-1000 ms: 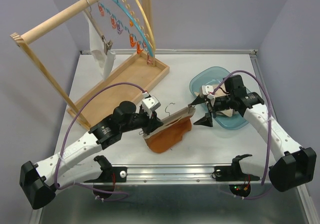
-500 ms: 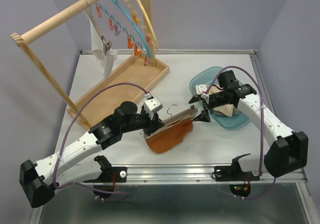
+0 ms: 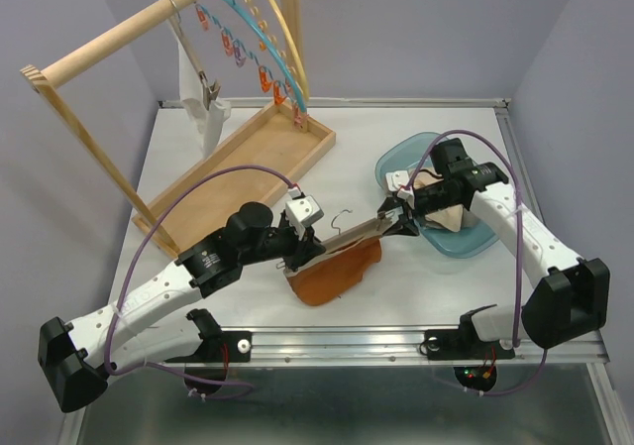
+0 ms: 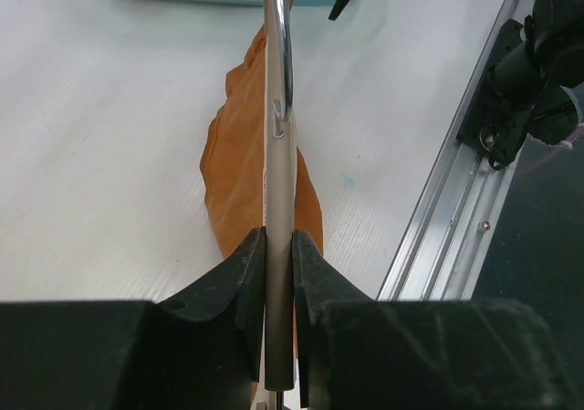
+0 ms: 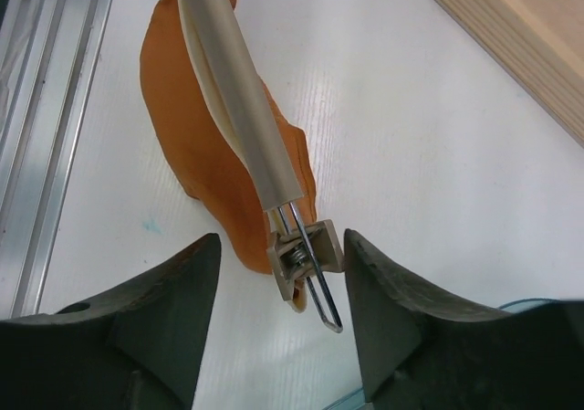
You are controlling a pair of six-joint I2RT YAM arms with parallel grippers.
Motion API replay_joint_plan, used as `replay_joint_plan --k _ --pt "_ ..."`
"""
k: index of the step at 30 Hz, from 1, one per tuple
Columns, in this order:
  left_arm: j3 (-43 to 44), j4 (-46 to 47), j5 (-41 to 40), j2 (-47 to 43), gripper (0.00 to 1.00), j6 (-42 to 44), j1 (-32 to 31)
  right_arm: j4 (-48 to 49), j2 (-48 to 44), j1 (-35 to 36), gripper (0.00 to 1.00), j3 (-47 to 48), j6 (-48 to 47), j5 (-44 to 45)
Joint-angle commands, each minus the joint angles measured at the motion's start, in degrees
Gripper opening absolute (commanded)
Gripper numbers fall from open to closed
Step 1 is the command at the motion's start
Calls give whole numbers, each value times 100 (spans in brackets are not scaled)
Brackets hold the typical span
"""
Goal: Remove the underwear clipped to the hanger
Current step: Remove the underwear from the hanger.
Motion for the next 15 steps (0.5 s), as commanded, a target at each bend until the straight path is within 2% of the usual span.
replay_joint_plan --k 1,4,6,12,15 --pt "379 265 67 -56 0 93 -56 -168 114 54 53 385 -168 -244" --pt "405 265 50 -47 0 101 -65 -177 149 54 40 385 -195 -262" --pt "397 257 50 -65 0 101 -74 -186 158 54 36 376 -230 -236" --pt "326 257 15 -73 0 93 -83 -203 53 54 1 332 -335 -175" --pt "300 265 -3 -82 0 101 -83 -203 9 54 1 324 -335 -139"
